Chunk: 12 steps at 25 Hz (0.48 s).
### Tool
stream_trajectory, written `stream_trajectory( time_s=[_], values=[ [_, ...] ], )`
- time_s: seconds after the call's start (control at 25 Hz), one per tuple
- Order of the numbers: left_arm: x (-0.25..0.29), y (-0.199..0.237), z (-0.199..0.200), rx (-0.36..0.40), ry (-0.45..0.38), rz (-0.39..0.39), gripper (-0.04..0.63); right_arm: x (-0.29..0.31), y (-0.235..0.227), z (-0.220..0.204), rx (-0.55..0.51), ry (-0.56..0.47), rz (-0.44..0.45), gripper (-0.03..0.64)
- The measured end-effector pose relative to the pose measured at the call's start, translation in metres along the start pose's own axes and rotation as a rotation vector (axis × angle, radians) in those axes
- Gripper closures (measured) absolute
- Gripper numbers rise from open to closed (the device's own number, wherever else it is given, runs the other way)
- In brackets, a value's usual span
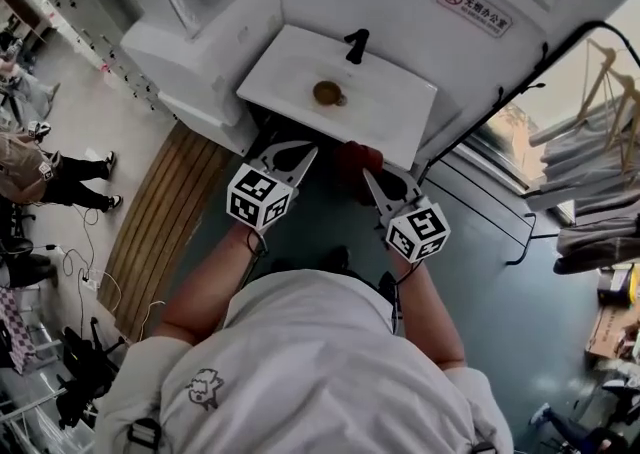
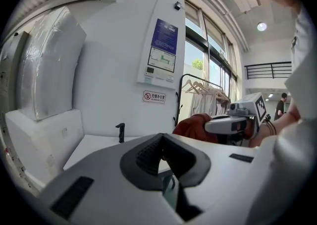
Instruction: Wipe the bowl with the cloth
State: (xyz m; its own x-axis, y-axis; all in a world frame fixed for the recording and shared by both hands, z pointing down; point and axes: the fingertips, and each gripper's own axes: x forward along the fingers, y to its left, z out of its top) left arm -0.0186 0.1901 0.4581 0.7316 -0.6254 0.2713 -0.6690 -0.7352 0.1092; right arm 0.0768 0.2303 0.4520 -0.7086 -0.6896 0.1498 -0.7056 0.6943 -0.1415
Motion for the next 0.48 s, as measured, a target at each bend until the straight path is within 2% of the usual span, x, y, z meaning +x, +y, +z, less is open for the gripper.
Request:
stream_trajectory(
  time_s=[0.48],
  values=[
    [-0.111, 0.008, -0.026, 0.022, -0.020, -0.055, 0.581, 0.016, 0.115, -0.010, -0.008, -0.015, -0.055, 0.569]
  ],
)
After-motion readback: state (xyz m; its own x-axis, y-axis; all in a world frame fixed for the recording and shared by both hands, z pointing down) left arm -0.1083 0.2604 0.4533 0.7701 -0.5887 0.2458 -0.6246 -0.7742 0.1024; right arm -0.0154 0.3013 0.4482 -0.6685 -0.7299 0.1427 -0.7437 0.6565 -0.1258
